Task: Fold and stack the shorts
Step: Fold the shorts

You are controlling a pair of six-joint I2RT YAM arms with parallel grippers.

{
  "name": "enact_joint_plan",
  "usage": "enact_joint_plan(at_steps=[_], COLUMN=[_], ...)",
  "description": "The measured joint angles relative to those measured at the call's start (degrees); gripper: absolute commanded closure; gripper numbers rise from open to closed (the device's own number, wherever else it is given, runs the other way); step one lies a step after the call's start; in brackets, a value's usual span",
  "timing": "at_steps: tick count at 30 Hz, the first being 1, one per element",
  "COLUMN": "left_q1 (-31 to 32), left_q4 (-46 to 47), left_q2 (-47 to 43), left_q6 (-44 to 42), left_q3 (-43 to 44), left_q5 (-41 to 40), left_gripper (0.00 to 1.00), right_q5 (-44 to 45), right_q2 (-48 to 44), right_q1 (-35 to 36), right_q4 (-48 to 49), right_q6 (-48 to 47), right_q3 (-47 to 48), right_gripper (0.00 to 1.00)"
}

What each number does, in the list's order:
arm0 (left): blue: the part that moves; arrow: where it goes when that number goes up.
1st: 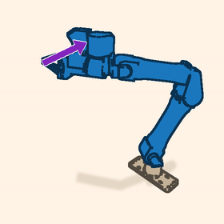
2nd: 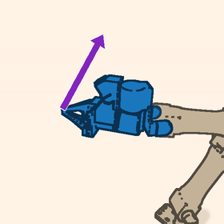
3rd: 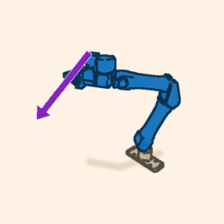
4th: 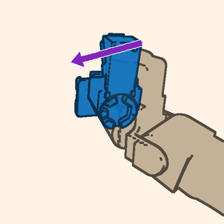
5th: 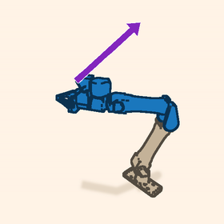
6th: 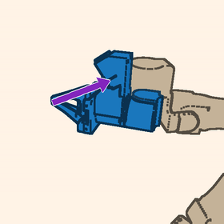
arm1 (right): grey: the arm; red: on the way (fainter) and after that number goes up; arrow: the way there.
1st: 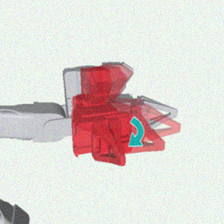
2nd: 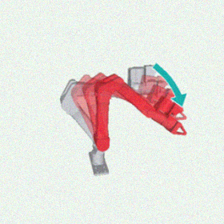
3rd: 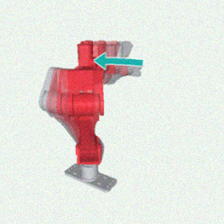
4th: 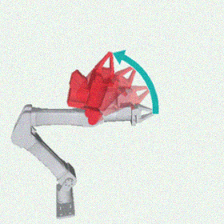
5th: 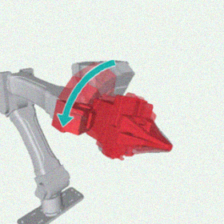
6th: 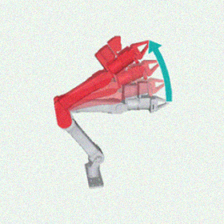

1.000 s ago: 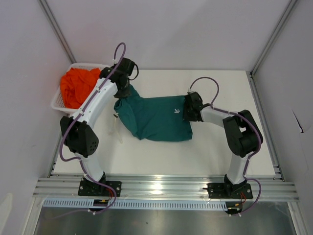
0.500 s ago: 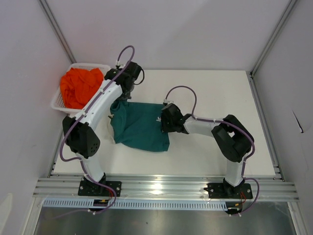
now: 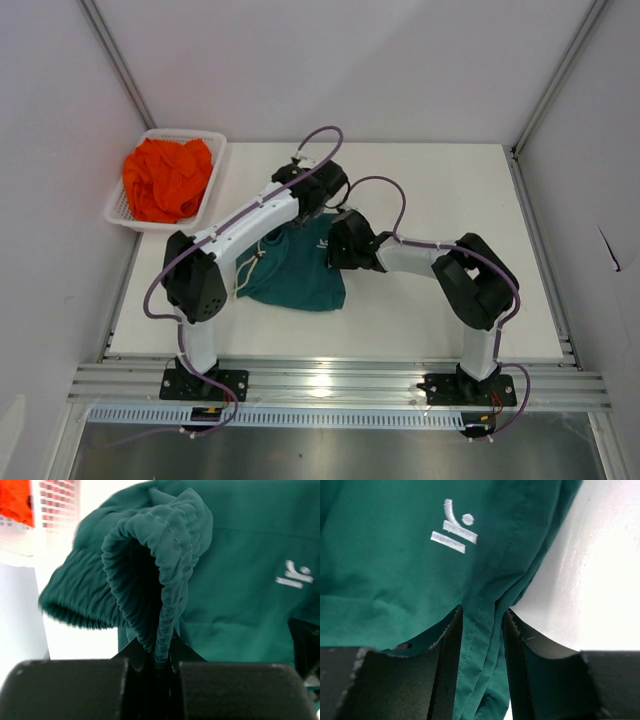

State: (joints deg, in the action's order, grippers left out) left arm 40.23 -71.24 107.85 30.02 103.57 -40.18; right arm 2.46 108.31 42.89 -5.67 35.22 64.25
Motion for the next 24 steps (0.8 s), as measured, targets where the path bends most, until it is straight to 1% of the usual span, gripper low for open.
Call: enact_joint_plan(at_steps=[6,11,18,24], left_q1=[4.2,5.3,5.3,5.7], left_q4=[1.0,3.4,9.5,11.0], left_q2=[5.0,8.4,8.3,8.3], left_q6=[1.9,3.1,3.0,2.9], left_q3=[-0.5,-1.3,-4.9,-4.7], left_q5=[0.2,1.0,4.4,7.0], left_gripper=[1.00,1.00,1.00,1.00], right_q5=[0.2,1.0,1.2,1.2], right_q2=[-0.2,-2.1,-2.9,-2.9], right_q1=[-1.0,-1.8,-2.2,-2.4], right_q4=[0.1,0.9,2.0,3.9], right_q6=[2.1,3.6,4.7,5.6], right_q3=[-0.4,-3.1,-4.5,-5.4], right_gripper=[0.62,0.60,0.60,0.61])
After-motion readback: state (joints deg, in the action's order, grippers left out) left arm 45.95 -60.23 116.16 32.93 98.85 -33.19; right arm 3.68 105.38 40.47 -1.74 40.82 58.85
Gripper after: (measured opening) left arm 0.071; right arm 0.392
